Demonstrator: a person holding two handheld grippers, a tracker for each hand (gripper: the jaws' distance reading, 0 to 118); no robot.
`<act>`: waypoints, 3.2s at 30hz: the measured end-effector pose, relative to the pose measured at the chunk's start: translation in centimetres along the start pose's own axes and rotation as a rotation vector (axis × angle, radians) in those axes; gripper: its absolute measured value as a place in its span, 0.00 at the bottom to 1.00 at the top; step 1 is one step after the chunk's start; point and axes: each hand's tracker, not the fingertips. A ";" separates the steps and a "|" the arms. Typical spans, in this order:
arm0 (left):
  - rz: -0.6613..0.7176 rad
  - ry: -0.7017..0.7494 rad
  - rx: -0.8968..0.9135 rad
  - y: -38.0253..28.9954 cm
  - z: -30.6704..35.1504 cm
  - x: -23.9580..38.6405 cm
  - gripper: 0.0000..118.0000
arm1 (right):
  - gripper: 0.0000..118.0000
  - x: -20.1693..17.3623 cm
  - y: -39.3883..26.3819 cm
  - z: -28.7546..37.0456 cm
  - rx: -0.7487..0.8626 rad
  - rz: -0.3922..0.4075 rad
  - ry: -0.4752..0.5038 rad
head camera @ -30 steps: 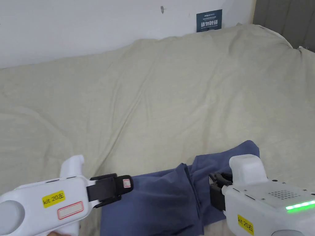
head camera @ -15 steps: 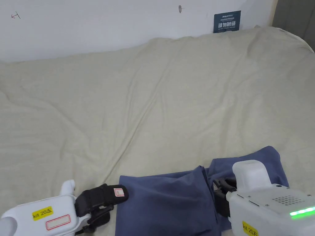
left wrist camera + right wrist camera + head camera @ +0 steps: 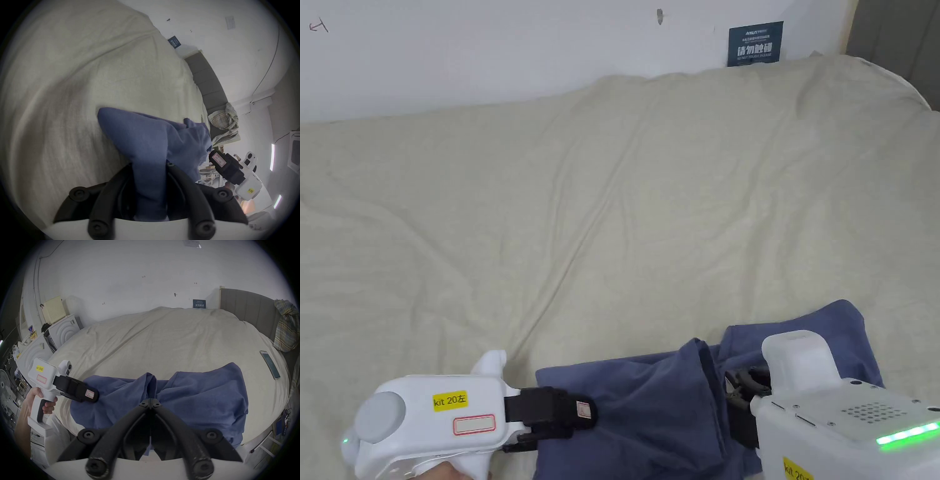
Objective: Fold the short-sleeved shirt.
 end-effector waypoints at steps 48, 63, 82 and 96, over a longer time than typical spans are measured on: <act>-0.247 0.221 -0.071 0.1 1.2 14.9 0.12 | 0.00 4.8 -1.4 3.6 0.055 -0.116 -0.016; -0.394 0.153 0.047 0.1 0.3 16.2 0.98 | 0.00 6.7 -2.2 3.9 0.015 -0.147 -0.022; -0.349 0.178 -0.105 -3.4 -7.1 13.9 0.00 | 0.00 6.8 -2.3 3.8 0.014 -0.129 -0.036; -0.436 0.102 -0.168 -6.3 -9.8 15.7 0.00 | 0.00 7.0 -1.8 4.9 0.021 -0.107 -0.066</act>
